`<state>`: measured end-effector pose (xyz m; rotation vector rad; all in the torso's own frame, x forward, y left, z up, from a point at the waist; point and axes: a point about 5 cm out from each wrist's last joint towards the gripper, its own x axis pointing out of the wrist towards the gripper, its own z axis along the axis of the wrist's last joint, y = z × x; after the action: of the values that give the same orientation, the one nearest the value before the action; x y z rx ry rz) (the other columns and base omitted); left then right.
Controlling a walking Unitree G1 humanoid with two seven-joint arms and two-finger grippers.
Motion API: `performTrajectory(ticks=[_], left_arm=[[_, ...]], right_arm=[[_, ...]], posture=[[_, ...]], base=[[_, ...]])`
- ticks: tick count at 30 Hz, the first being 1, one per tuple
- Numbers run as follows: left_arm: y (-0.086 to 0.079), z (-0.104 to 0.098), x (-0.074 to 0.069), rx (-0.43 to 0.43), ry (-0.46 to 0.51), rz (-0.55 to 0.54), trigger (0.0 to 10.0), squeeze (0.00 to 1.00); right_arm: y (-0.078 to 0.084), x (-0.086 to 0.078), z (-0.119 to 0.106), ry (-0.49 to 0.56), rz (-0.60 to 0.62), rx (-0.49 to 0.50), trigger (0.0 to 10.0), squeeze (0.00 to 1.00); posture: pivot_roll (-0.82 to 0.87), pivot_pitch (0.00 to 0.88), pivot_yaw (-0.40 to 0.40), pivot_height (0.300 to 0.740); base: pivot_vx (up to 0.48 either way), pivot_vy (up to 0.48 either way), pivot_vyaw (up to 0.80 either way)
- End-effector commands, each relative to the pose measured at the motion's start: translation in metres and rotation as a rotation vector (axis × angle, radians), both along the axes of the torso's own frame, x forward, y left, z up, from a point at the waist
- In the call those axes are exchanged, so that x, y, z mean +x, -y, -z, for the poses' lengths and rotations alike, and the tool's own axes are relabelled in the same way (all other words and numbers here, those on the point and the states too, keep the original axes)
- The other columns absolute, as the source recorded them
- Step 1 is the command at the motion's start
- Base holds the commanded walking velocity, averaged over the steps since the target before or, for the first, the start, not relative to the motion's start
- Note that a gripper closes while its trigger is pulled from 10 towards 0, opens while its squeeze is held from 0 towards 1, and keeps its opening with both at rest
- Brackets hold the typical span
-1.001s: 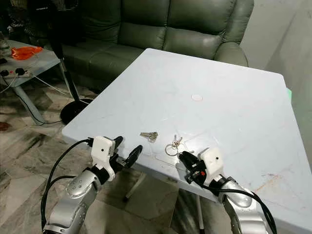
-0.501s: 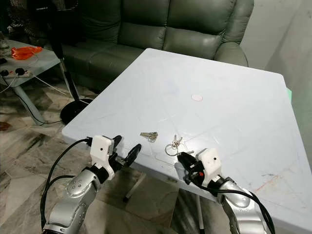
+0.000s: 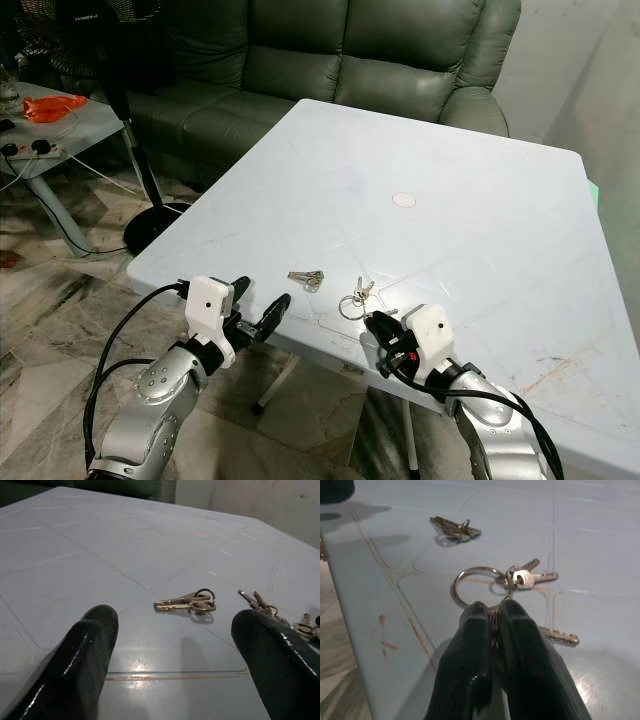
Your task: Hang keys on a hook
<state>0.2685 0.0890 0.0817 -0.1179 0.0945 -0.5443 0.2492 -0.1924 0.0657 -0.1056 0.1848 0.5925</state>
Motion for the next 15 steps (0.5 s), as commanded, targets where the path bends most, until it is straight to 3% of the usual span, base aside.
performTrajectory(ticks=[1, 2, 3, 4, 11, 12, 13, 14, 15], left_arm=[[-0.0007, -0.002, 0.0019, 0.005, 0.003, 0.0, 10.0, 0.0], [-0.001, -0.002, 0.002, 0.005, 0.003, 0.0, 10.0, 0.0], [-0.0012, -0.0021, 0.0021, 0.005, 0.004, 0.0, 10.0, 0.0], [-0.0014, -0.0023, 0.0022, 0.005, 0.004, -0.001, 10.0, 0.0], [-0.0009, -0.0025, 0.0018, 0.004, 0.004, -0.001, 10.0, 0.0], [-0.0009, -0.0024, 0.0016, 0.003, 0.003, 0.0, 10.0, 0.0], [-0.001, -0.0024, 0.0015, 0.003, 0.003, 0.0, 10.0, 0.0], [-0.0011, -0.0023, 0.0016, 0.003, 0.002, 0.0, 10.0, 0.0], [-0.0011, -0.0022, 0.0016, 0.003, 0.002, 0.0, 10.0, 0.0]], right_arm=[[0.0009, 0.0001, 0.0021, -0.004, 0.008, -0.009, 5.6, 0.0], [0.0014, 0.0001, 0.0028, -0.006, 0.012, -0.013, 7.7, 0.0], [0.0016, -0.0004, 0.0038, -0.01, 0.004, -0.022, 8.0, 0.0], [0.002, -0.0012, 0.0056, -0.017, -0.001, -0.035, 10.0, 0.0], [0.0027, -0.0019, 0.0063, -0.014, 0.005, -0.031, 10.0, 0.0], [0.0026, -0.0018, 0.0053, -0.006, 0.003, -0.023, 5.6, 0.0], [0.0025, -0.0017, 0.0048, -0.002, 0.001, -0.017, 0.0, 0.0], [0.0027, -0.0017, 0.0045, -0.002, 0.002, -0.014, 0.0, 0.0], [0.0036, -0.0014, 0.0044, -0.004, 0.006, -0.017, 3.7, 0.0]], posture=[[0.0, 0.0, -0.034, 0.74], [0.0, 0.0, -0.034, 0.74], [0.0, 0.0, -0.035, 0.74], [0.0, 0.0, -0.035, 0.74], [0.0, 0.0, -0.035, 0.74], [0.0, 0.0, -0.035, 0.74], [0.0, 0.0, -0.035, 0.74], [0.0, 0.0, -0.035, 0.74], [0.0, 0.0, -0.035, 0.74]], base=[[0.0, 0.0, 0.0], [0.0, 0.0, 0.0], [0.0, 0.0, 0.0], [0.0, 0.0, 0.0], [0.0, 0.0, 0.0], [0.0, 0.0, 0.0], [0.0, 0.0, 0.0], [0.0, 0.0, 0.0], [0.0, 0.0, 0.0]])
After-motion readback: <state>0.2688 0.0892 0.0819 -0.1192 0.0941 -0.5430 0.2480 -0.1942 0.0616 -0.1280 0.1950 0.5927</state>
